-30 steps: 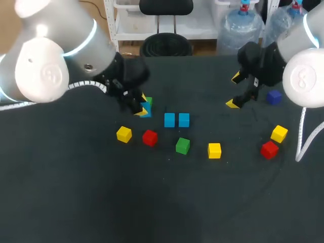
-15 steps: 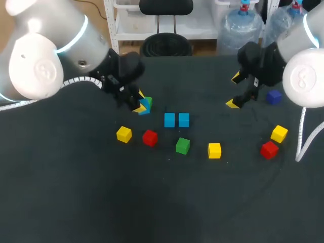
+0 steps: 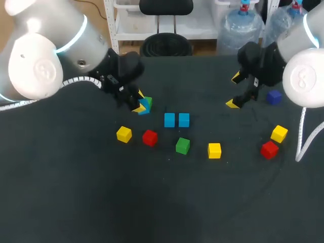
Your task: Place the blue cubes, place green cubes on the blue cubes, place the yellow cubes on the green cubes, then place the red cubes on the yellow cubes, and place purple cube on the red cubes.
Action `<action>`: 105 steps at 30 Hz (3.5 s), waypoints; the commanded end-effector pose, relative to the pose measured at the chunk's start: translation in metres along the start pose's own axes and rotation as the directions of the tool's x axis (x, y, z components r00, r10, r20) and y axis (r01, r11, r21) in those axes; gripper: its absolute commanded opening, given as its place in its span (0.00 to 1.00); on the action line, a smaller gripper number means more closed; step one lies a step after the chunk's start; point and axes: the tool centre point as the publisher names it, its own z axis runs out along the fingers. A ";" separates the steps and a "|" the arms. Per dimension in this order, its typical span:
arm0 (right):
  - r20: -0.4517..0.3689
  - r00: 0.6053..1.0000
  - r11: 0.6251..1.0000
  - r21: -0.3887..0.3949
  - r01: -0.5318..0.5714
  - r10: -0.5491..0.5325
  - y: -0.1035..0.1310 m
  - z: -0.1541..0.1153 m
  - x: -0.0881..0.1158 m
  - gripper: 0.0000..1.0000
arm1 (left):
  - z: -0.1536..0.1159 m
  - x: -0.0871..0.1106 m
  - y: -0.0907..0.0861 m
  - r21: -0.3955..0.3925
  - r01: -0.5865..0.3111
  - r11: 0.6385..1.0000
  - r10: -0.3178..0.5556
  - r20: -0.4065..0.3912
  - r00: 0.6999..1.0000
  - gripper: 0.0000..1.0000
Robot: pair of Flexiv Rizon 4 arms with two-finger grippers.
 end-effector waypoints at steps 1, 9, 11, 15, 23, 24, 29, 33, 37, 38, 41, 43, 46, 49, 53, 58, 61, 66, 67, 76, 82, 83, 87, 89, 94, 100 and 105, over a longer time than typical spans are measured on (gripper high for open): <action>0.002 1.000 1.000 -0.003 0.001 -0.001 -0.001 0.001 0.000 1.00 | -0.001 0.001 0.000 -0.001 -0.001 1.000 0.001 0.002 1.000 0.00; 0.002 1.000 1.000 -0.003 0.001 -0.001 -0.001 0.001 0.000 1.00 | -0.001 0.001 0.000 -0.001 -0.001 1.000 0.001 0.002 1.000 0.00; 0.002 1.000 1.000 -0.003 0.001 -0.001 -0.001 0.001 0.000 1.00 | 0.003 -0.001 0.001 0.002 -0.003 1.000 0.003 0.001 1.000 0.00; 0.002 1.000 1.000 -0.003 0.001 -0.001 -0.001 0.001 0.000 1.00 | 0.009 -0.006 0.003 0.019 -0.020 1.000 0.020 0.008 1.000 0.00; 0.002 1.000 1.000 -0.003 0.001 -0.001 -0.001 0.001 0.000 1.00 | 0.020 -0.009 0.006 0.034 -0.075 0.997 0.077 -0.064 0.995 0.00; 0.002 1.000 1.000 -0.003 0.001 -0.001 -0.001 0.001 0.000 1.00 | 0.021 -0.009 0.005 0.036 -0.084 0.996 0.086 -0.073 0.994 0.00; 0.002 1.000 1.000 -0.003 0.001 -0.001 -0.001 0.001 0.000 1.00 | 0.027 -0.008 0.007 0.048 -0.112 0.993 0.117 -0.118 0.986 0.00; 0.002 1.000 1.000 -0.003 0.001 -0.001 -0.001 0.001 0.000 1.00 | 0.031 -0.007 0.010 0.047 -0.120 0.992 0.126 -0.135 0.983 0.00; 0.002 1.000 1.000 -0.003 0.001 -0.001 -0.001 0.001 0.000 1.00 | 0.036 -0.006 0.013 0.045 -0.125 0.991 0.131 -0.162 0.978 0.00; 0.002 1.000 1.000 -0.003 0.001 -0.001 -0.001 0.001 0.000 1.00 | 0.037 -0.005 0.013 0.045 -0.125 0.991 0.130 -0.163 0.978 0.00; 0.002 1.000 1.000 -0.003 0.001 -0.001 -0.001 0.001 0.000 1.00 | 0.039 -0.002 0.015 0.043 -0.123 0.991 0.129 -0.177 0.976 0.00; 0.002 1.000 1.000 -0.003 0.001 -0.001 -0.001 0.001 0.000 1.00 | 0.041 -0.001 0.014 0.043 -0.125 0.991 0.131 -0.183 0.974 0.00; 0.002 1.000 1.000 -0.003 0.001 -0.001 -0.001 0.001 0.000 1.00 | 0.044 0.000 0.014 0.048 -0.126 0.991 0.132 -0.186 0.974 0.00; 0.002 1.000 1.000 -0.003 0.001 -0.001 -0.001 0.001 0.000 1.00 | 0.047 0.001 0.012 0.053 -0.128 0.990 0.135 -0.189 0.973 0.00; 0.002 1.000 1.000 -0.003 0.001 -0.001 -0.001 0.001 0.000 1.00 | 0.050 0.001 0.010 0.057 -0.128 0.990 0.137 -0.189 0.972 0.00; 0.002 1.000 1.000 -0.003 0.001 -0.001 -0.001 0.001 0.000 1.00 | 0.053 0.001 0.007 0.066 -0.134 0.989 0.144 -0.183 0.973 0.00; 0.002 1.000 1.000 -0.003 0.001 -0.001 -0.001 0.001 0.000 1.00 | 0.055 0.002 0.007 0.067 -0.136 0.988 0.146 -0.177 0.973 0.00; 0.002 1.000 1.000 -0.003 0.001 -0.001 -0.001 0.001 0.000 1.00 | 0.059 0.004 0.007 0.079 -0.131 0.988 0.143 -0.163 0.976 0.00; 0.002 1.000 1.000 -0.003 0.001 -0.001 -0.001 0.001 0.000 1.00 | 0.060 0.004 0.007 0.081 -0.131 0.988 0.143 -0.163 0.976 0.00; 0.002 1.000 1.000 -0.003 0.001 -0.001 -0.001 0.001 0.000 1.00 | 0.064 0.007 0.007 0.091 -0.130 0.987 0.143 -0.161 0.977 0.00; 0.002 1.000 1.000 -0.003 0.001 -0.001 -0.001 0.001 0.000 1.00 | 0.068 0.008 0.007 0.101 -0.124 0.987 0.139 -0.156 0.978 0.00; 0.002 1.000 1.000 -0.003 0.001 -0.001 -0.001 0.001 0.000 1.00 | 0.068 0.008 0.007 0.101 -0.124 0.987 0.139 -0.155 0.978 0.00; 0.002 1.000 1.000 -0.003 0.001 -0.001 -0.001 0.001 0.000 1.00 | 0.072 0.006 0.007 0.104 -0.121 0.987 0.137 -0.159 0.978 0.00; 0.002 1.000 1.000 -0.003 0.001 -0.001 -0.001 0.001 0.000 1.00 | 0.072 0.005 0.008 0.105 -0.122 0.987 0.138 -0.160 0.977 0.00; 0.002 1.000 1.000 -0.003 0.001 -0.001 -0.001 0.001 0.000 1.00 | 0.075 0.003 0.011 0.132 -0.124 0.983 0.144 -0.154 0.978 0.00; 0.002 1.000 1.000 -0.003 0.001 -0.001 -0.001 0.001 0.000 1.00 | 0.076 0.003 0.012 0.149 -0.126 0.981 0.148 -0.149 0.978 0.00; 0.002 1.000 1.000 -0.003 0.001 -0.001 -0.001 0.001 0.000 1.00 | 0.078 0.005 0.013 0.158 -0.122 0.980 0.145 -0.145 0.979 0.00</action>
